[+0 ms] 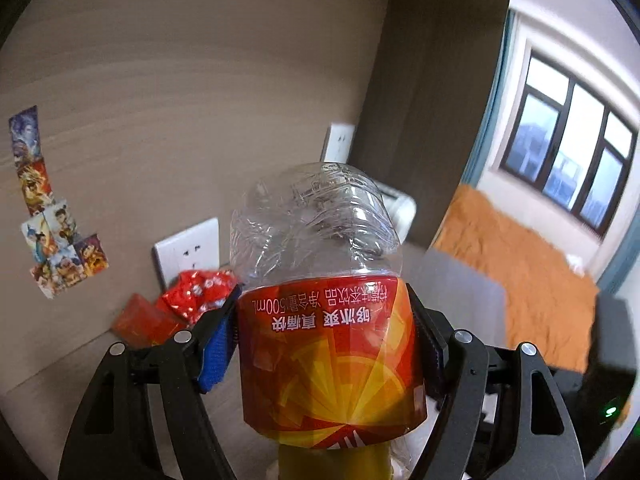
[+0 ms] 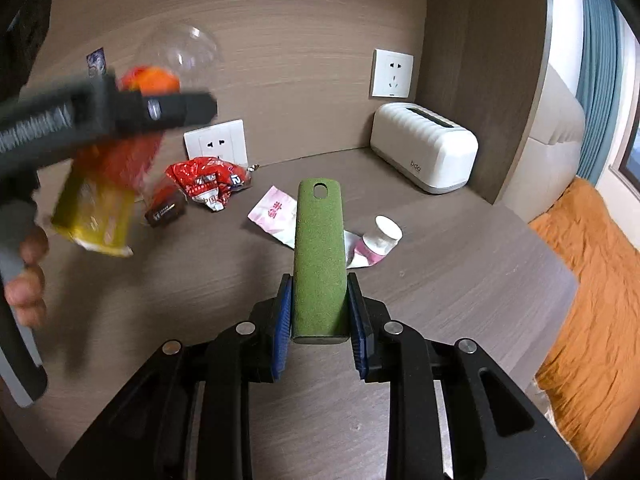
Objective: Collect trash
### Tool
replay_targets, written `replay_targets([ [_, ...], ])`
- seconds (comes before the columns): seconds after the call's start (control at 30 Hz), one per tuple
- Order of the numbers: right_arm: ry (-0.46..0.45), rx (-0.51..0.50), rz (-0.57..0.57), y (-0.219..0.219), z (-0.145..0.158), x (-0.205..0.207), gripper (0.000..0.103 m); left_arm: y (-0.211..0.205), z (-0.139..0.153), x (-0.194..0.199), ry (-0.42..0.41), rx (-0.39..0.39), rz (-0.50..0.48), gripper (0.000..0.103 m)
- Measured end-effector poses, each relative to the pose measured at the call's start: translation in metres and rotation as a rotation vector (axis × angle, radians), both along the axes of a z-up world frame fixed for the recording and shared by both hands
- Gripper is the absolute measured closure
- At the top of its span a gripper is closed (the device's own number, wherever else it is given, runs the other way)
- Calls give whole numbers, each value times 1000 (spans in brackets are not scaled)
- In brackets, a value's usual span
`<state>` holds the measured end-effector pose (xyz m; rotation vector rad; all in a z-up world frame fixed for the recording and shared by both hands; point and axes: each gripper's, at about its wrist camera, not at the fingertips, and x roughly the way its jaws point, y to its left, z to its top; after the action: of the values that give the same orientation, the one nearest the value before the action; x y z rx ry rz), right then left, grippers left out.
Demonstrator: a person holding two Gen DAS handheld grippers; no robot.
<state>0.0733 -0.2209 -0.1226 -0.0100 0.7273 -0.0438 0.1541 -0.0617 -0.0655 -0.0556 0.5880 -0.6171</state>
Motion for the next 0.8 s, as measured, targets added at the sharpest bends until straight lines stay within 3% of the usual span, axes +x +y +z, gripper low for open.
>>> replay_targets([
  [0.07,1,11,-1,1,2,-3,76,7,8,-10,-38,-47,-37,30],
  [0.13,2,21,-9,-1,3,-4,76,3,1,-6,-35,60,-10,30],
  [0.17,6,30,-12,-1,3,-5,76,3,-1,-3,4,67,-29,31],
  [0.23,2,23,-17,2,4,-10,76,-3,7,-8,-48,8,-57,30],
  [0.3,5,26,-24,2,5,-12,76,-9,1,-2,-43,83,-34,32],
  [0.37,5,30,-26,4,6,-15,76,1,2,1,14,-17,-79,32],
  [0.4,-7,9,-27,6,8,-19,76,5,4,0,5,-37,-79,32],
  [0.47,-12,2,-34,6,9,-22,76,11,-1,8,44,-7,-43,32],
  [0.53,-15,5,-39,6,10,-27,76,20,9,-2,26,-72,-84,32],
  [0.63,-16,16,-49,4,11,-33,76,18,6,-4,21,-11,-73,32],
  [0.8,-24,9,-58,-3,13,-47,76,18,15,-22,13,-25,-68,33],
])
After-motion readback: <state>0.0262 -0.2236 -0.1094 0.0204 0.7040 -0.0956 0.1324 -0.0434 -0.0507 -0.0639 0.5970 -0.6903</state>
